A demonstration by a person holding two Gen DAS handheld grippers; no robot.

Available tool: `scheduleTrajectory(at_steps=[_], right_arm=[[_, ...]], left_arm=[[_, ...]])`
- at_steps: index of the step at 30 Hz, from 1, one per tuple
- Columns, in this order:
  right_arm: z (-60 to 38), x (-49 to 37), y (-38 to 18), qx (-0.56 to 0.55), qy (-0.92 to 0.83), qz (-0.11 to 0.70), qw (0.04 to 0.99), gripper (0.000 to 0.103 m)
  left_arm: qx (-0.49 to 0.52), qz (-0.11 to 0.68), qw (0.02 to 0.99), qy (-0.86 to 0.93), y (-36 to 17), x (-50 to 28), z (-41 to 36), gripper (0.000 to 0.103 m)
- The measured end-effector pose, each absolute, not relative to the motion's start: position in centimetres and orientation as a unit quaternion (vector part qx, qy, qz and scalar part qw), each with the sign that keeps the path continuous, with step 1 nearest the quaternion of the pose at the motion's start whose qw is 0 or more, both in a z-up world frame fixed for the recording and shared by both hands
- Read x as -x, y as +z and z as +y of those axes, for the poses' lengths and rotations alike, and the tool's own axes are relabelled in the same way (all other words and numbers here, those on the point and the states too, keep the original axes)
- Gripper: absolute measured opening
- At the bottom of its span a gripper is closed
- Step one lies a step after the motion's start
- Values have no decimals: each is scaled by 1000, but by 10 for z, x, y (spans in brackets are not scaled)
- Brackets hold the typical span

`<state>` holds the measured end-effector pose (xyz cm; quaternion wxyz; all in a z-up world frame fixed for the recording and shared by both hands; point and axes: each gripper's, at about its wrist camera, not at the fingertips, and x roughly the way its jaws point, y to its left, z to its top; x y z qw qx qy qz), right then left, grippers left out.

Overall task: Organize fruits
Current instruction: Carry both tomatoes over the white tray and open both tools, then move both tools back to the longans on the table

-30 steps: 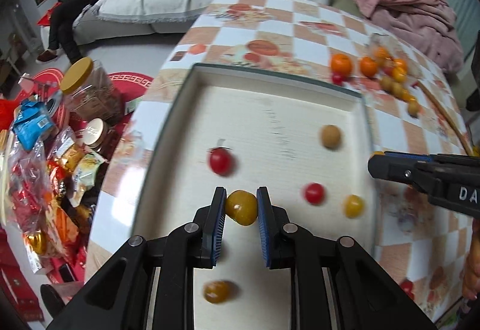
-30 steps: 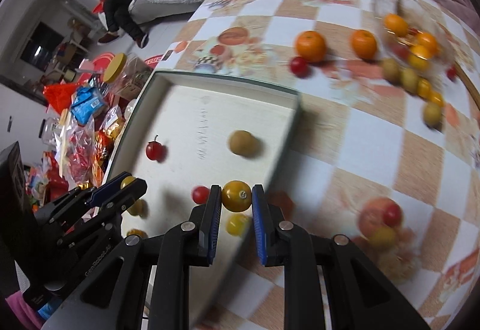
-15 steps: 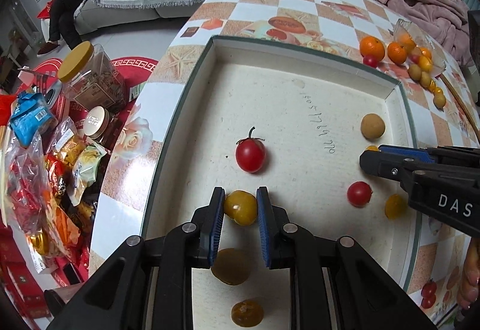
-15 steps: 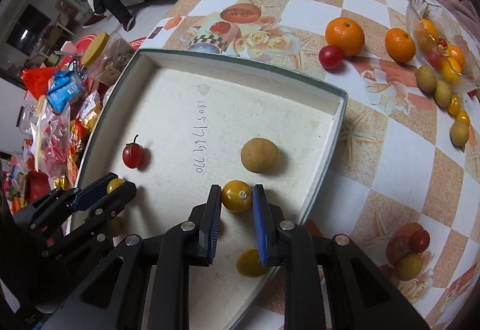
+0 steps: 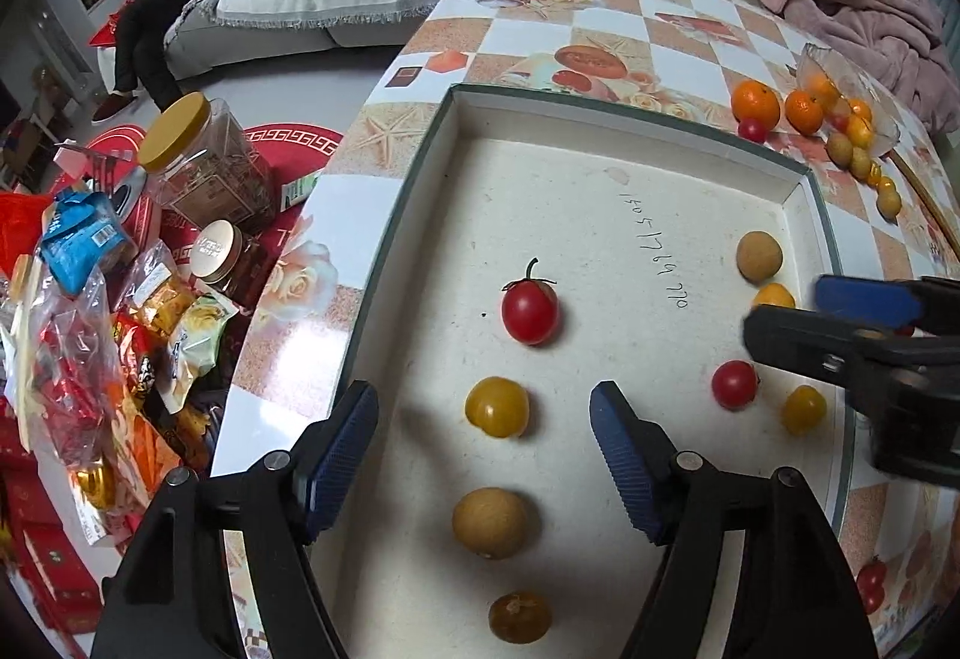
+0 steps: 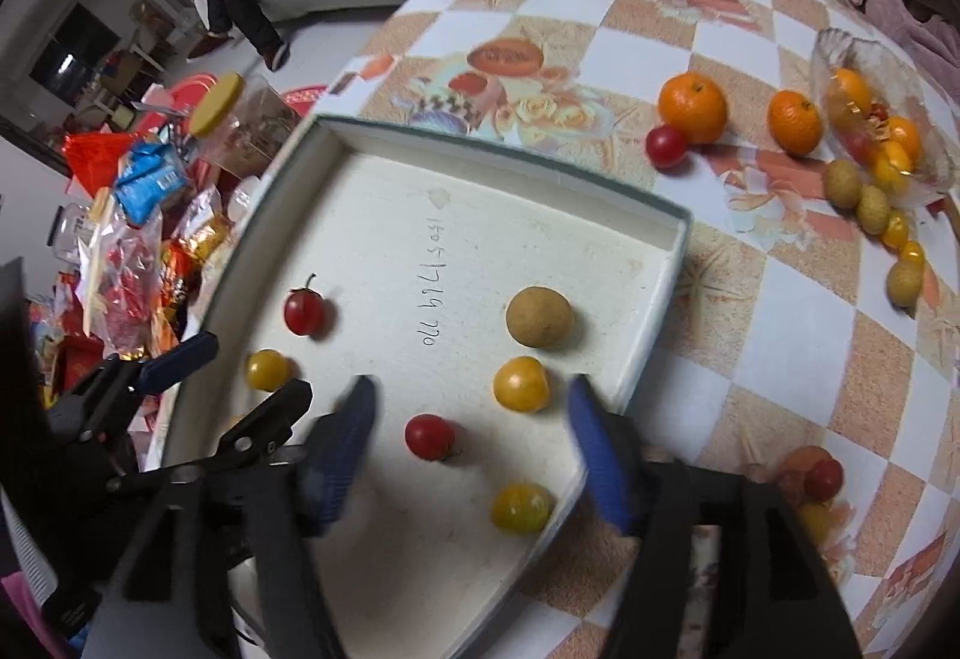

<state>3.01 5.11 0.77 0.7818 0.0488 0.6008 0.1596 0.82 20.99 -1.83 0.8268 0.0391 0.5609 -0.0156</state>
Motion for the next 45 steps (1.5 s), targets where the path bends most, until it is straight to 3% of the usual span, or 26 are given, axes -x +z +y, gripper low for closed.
scheduleTrajectory(at_steps=[8,10,13,27,45], right_arm=[[3,-3,24,-87,120,597,788,83],[-17,8,23,-96,95,601,788,92],[-48,25,20,-104,63,608,785,97],[-132,70,2,-126,1,624,771,97],[-188,-23,-7,-101,39,597,795,97]], left_arm=[[-56,548,834,-33,1,7,195,74],[-56,544,836,-45,7,14,186,74],[-59,543,835,-67,13,25,171,74],[-91,544,816,-173,28,85,63,74],[-50,545,831,-100,-6,27,-24,74]])
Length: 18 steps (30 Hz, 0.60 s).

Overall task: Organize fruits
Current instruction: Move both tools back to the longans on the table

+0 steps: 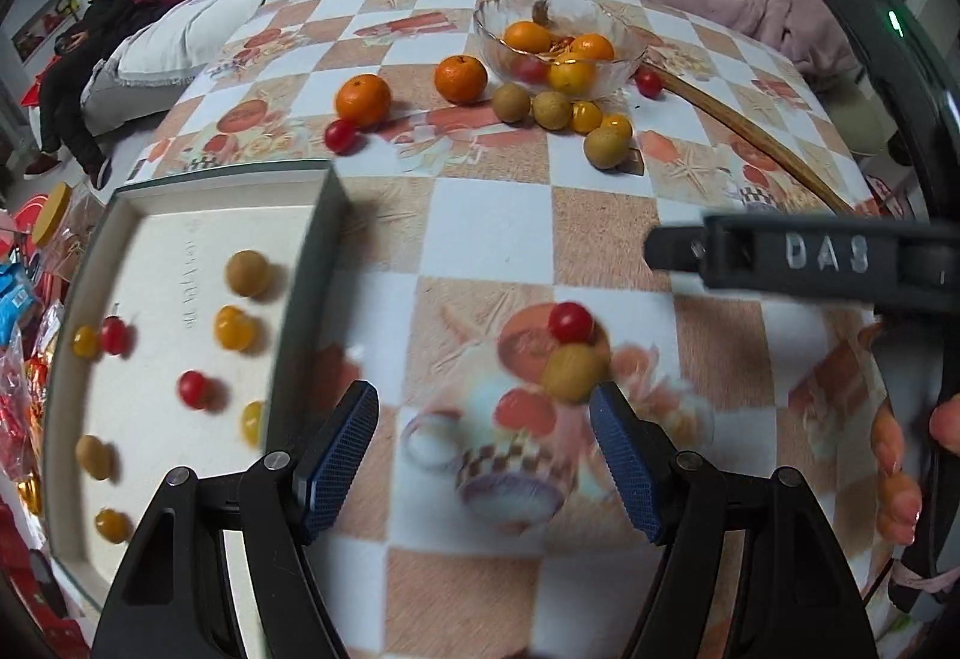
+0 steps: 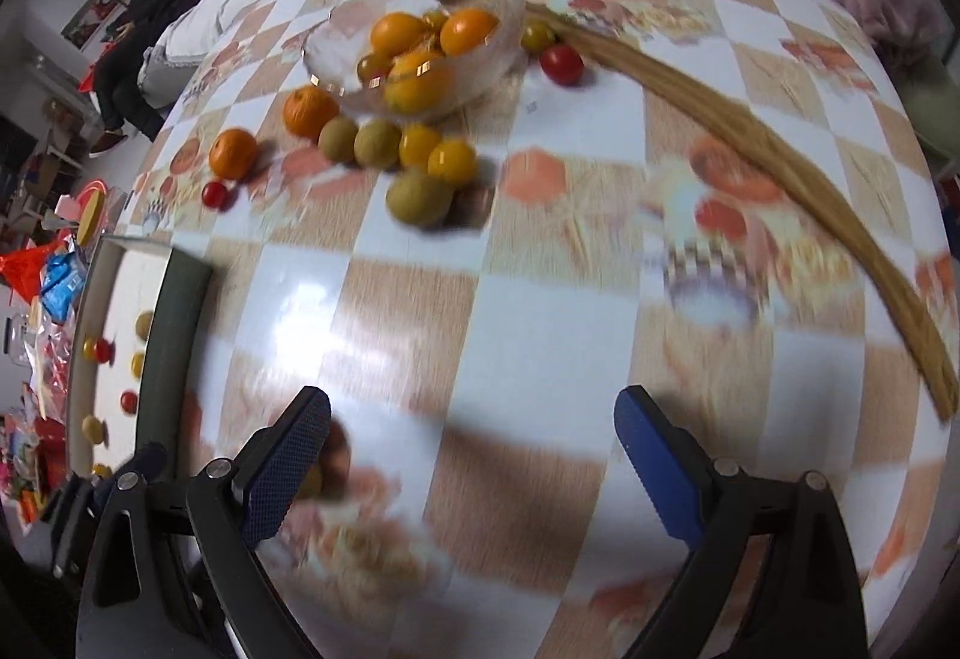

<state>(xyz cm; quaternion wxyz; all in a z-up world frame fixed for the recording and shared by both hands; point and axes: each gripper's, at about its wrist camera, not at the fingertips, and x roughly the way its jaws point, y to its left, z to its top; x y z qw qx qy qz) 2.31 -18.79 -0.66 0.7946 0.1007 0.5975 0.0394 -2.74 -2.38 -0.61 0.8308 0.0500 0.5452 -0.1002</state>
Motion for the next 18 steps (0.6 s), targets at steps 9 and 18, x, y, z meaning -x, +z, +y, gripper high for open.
scheduleTrajectory(at_steps=[9,18], right_arm=[[-185,-69,-17,-81,73,592,798,82],[-167,-88,-16,-60,93,579,808,52]], left_arm=[[-49,560,825,-68,-26,10,-47,74],[-36,573,818,-41,-36,4,-50,74]])
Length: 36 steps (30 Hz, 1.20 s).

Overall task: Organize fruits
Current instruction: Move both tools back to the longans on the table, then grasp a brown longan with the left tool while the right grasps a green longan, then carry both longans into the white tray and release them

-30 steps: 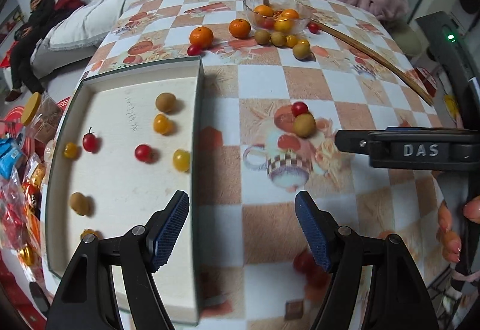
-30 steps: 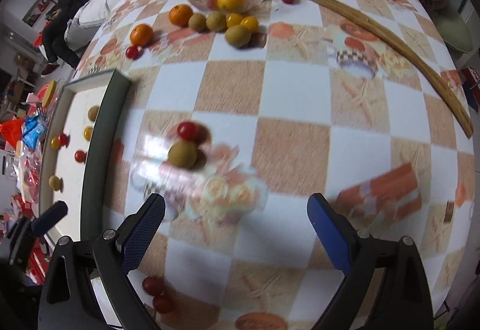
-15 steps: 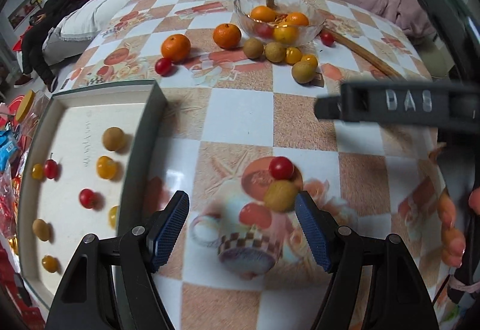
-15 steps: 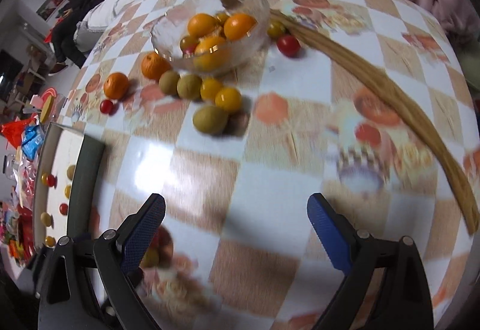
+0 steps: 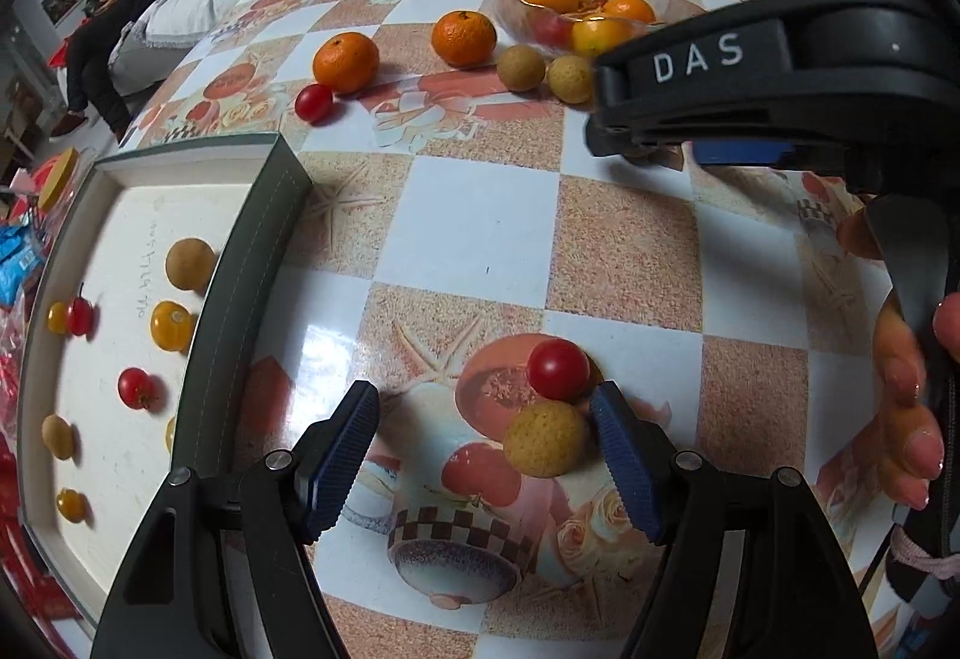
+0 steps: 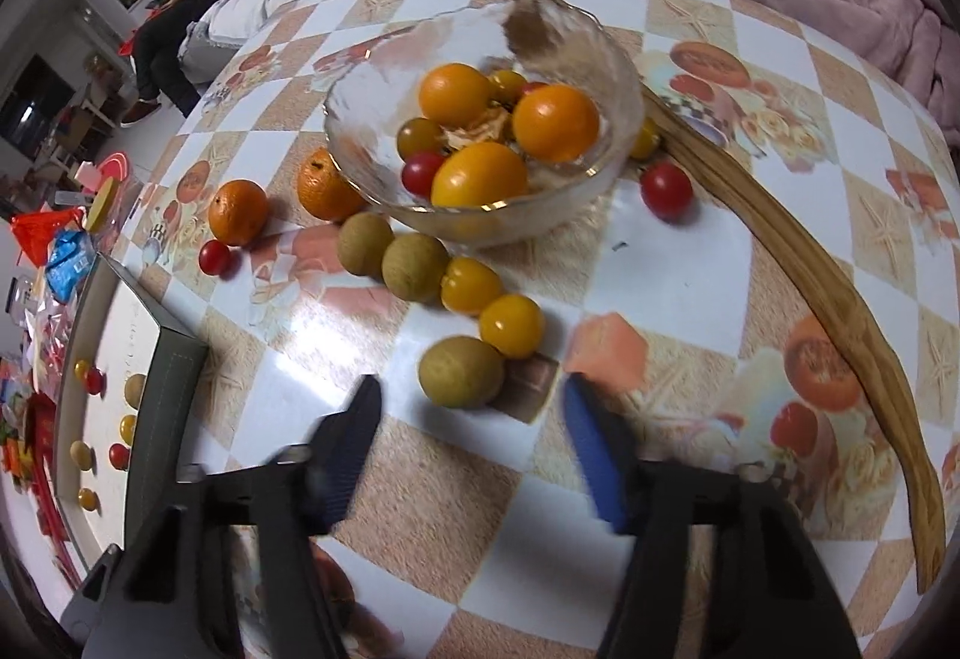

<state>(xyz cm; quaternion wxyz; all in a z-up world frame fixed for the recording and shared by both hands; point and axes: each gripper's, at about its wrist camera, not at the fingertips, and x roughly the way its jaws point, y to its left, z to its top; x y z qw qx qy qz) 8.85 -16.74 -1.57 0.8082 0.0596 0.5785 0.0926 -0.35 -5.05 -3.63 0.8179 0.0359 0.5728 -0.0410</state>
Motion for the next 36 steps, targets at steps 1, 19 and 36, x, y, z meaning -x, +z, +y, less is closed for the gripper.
scheduleTrajectory(at_steps=[1,19,36], right_arm=[[-167,-89,-16,-60,94,578,808,42],[-202,-36,-16,-124,99,599,785,32],[-175,5,1,-123,82,598,787,32]], left_arm=[[-33,573,818,-41,-36,3,-50,67],[1,588,804,-85,-26,12,-39,28],[13,560,821,-115,2,30,-6,28]])
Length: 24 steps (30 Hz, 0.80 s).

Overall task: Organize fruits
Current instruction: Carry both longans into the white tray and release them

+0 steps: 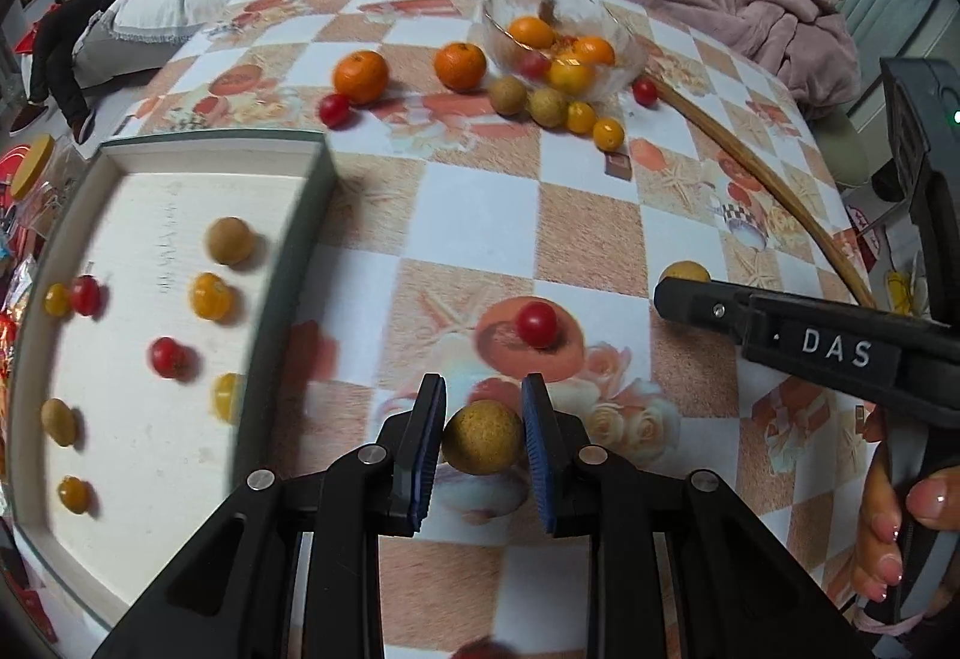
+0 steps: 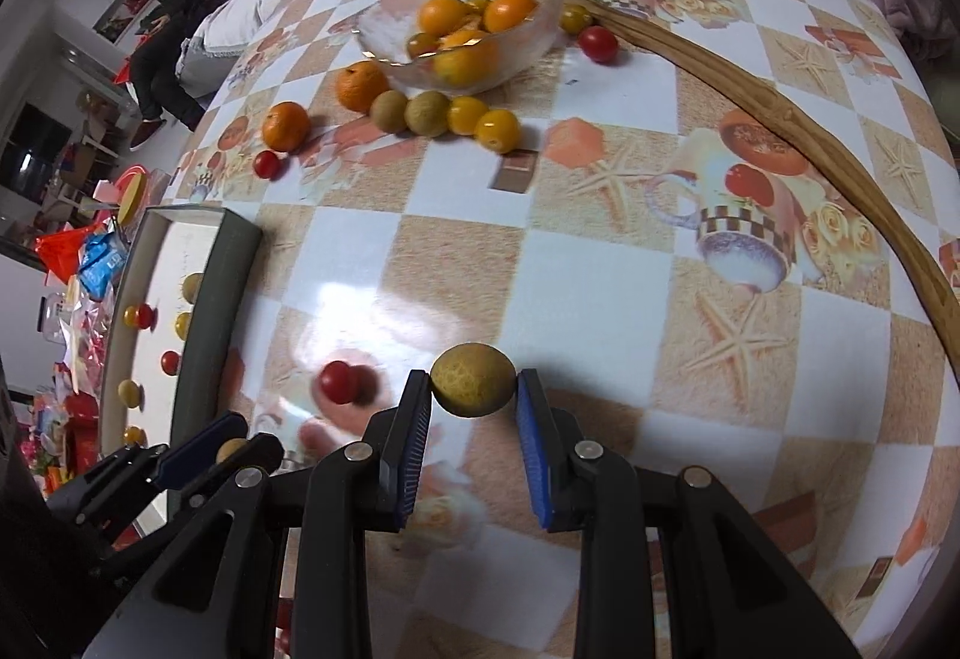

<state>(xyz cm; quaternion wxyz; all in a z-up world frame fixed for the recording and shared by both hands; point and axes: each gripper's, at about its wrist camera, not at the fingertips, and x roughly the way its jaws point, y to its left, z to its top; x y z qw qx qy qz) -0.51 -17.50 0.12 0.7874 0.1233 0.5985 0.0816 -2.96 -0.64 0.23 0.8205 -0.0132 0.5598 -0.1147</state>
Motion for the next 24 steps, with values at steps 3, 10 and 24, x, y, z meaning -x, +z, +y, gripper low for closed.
scheduleTrajectory(at_steps=[3,10,24], right_arm=[[-158,7,8,-119,80,594,791,32],[-106,6,23,-112,90,586,797,32],[6,-35,25,-82,153,590,788,32]], left_arm=[[19,554,824,-116,10,32,14,28],[15,546,832,-100,23,34,72,28],[-1,558,829,-21,5,3,171,28]])
